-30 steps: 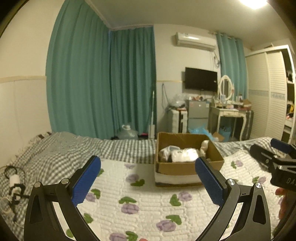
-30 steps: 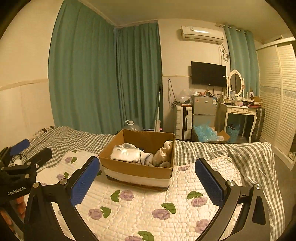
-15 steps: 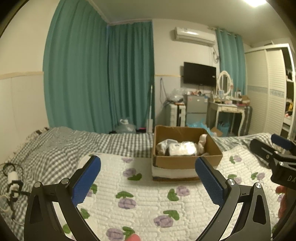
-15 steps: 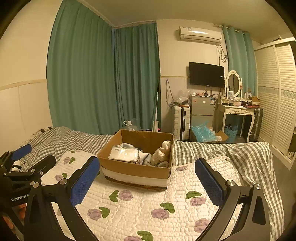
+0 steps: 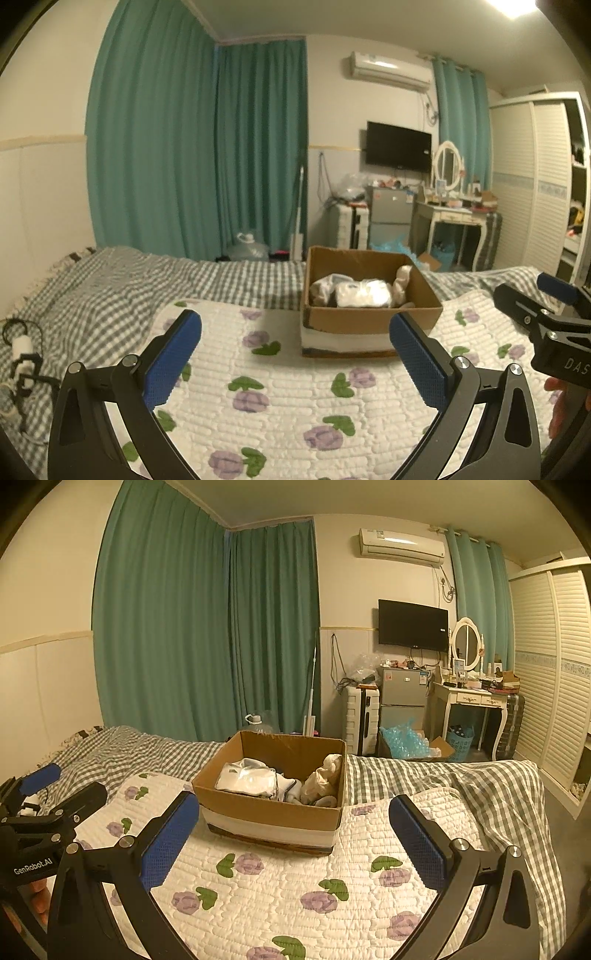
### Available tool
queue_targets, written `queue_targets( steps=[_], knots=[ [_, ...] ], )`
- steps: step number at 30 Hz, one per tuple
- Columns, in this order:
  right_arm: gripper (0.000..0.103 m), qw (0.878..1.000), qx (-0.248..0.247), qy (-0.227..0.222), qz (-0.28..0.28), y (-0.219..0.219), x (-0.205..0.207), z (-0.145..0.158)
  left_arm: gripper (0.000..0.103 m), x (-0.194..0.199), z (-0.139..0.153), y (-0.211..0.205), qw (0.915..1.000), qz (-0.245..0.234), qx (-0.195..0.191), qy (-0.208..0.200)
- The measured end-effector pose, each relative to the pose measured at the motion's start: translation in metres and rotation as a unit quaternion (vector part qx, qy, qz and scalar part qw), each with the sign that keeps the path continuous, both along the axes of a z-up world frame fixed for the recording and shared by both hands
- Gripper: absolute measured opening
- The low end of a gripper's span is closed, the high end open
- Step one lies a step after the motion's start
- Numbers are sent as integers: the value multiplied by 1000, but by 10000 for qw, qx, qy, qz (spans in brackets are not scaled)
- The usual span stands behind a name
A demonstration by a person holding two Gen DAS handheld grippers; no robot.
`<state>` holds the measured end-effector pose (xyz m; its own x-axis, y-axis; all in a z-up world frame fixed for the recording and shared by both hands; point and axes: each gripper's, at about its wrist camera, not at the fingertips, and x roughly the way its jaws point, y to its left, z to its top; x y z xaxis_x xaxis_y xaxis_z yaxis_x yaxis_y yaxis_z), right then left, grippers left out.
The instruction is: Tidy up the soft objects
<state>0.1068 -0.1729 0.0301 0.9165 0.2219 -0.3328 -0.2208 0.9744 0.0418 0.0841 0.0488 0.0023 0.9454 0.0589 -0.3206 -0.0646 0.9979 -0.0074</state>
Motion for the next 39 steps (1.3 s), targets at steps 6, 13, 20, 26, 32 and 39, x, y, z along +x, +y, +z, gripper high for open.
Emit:
queue_targets(
  steps=[6, 13, 20, 26, 32, 39],
  knots=[
    [103, 10000, 13, -25, -39, -1, 0, -1, 103, 0, 1, 1, 10000, 38, 12, 5],
    [103, 10000, -15, 12, -16, 0, 1, -3, 103, -1, 1, 1, 10000, 40, 13, 2],
    [103, 10000, -35, 51, -21, 3, 2, -5, 103, -2, 2, 0, 10000, 46, 4, -6],
    [103, 10000, -33, 55, -15, 4, 2, -5, 103, -2, 2, 0, 10000, 44, 11, -17],
    [103, 10000, -43, 87, -7, 5, 4, -8, 103, -3, 3, -1, 10000, 55, 8, -19],
    [103, 9999, -54, 105, -17, 4, 5, -10, 103, -3, 4, -1, 10000, 73, -33, 29]
  ],
)
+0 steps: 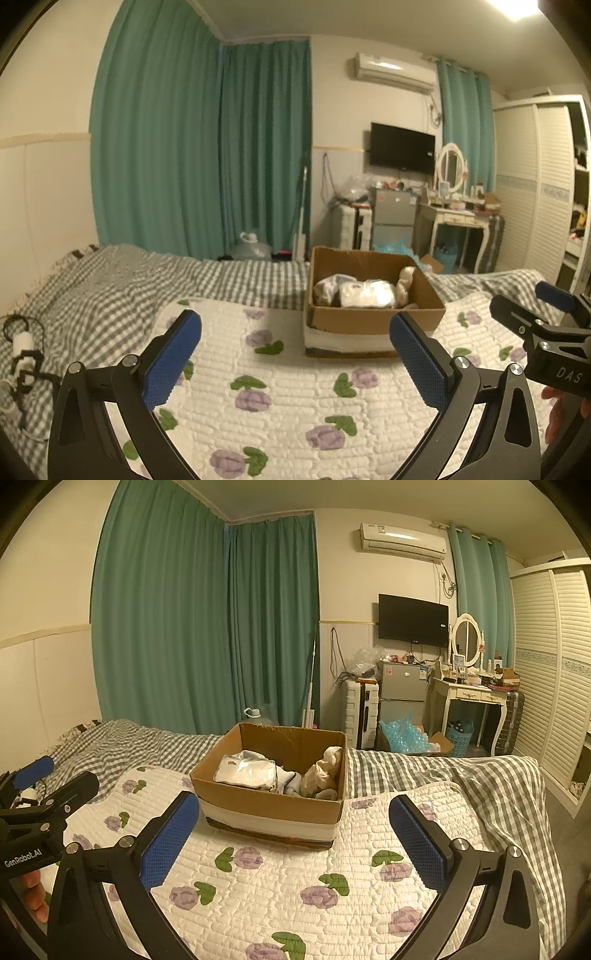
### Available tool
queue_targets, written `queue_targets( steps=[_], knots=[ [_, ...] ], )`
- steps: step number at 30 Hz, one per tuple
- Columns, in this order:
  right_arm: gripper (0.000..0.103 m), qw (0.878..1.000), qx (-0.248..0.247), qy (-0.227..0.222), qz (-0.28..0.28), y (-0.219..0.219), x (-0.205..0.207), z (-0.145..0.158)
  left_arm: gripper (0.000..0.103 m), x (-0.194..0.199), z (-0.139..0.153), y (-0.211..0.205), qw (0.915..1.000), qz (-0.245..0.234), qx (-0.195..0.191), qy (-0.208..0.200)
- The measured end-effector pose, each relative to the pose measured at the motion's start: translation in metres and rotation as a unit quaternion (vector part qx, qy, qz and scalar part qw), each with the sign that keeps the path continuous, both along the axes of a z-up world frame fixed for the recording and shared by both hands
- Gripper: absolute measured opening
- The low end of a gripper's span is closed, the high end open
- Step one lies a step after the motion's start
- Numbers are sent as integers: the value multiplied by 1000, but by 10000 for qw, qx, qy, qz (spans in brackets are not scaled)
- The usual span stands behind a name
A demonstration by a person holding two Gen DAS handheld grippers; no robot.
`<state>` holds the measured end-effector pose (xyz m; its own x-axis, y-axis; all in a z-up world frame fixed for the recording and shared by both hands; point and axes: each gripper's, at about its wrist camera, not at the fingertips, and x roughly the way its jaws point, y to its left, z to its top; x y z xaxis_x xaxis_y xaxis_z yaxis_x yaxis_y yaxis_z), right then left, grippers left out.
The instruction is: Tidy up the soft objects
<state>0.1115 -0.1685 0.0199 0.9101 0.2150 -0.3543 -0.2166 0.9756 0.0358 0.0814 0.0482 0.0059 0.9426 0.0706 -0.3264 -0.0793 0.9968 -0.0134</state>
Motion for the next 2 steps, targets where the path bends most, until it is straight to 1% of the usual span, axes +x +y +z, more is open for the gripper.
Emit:
queue_targets(
  steps=[2],
  knots=[
    [103, 10000, -1, 9, -4, 0, 0, 0, 103, 0, 0, 0, 10000, 0, 0, 6]
  ],
)
